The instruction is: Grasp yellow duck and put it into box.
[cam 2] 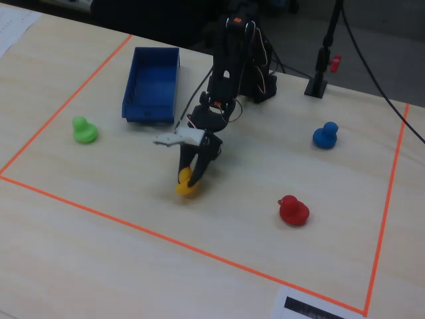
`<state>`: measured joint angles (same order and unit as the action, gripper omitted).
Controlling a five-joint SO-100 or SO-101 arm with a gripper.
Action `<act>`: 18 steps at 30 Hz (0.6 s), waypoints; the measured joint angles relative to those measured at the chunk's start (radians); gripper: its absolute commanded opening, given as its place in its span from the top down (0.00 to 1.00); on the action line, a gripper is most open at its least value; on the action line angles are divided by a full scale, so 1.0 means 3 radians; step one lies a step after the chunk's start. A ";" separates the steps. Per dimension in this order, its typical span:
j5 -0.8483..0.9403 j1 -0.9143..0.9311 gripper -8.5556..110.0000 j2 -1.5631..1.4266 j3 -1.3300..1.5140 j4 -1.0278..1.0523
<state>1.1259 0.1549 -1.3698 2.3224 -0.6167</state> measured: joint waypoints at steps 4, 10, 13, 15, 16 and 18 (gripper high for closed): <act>0.0225 0.0522 0.93 -0.0752 0.0230 -0.0015; 0.0470 0.1703 0.93 -0.1744 -0.0056 0.1018; 0.0660 0.2347 0.93 -0.2132 -0.0112 0.1713; 0.0885 0.2700 0.93 -0.2388 -0.0087 0.2127; 0.1007 0.2843 0.93 -0.2526 -0.0020 0.2306; 0.1243 0.3068 0.93 -0.2787 0.0123 0.2613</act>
<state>1.4987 1.0753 -2.2059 2.3593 0.1672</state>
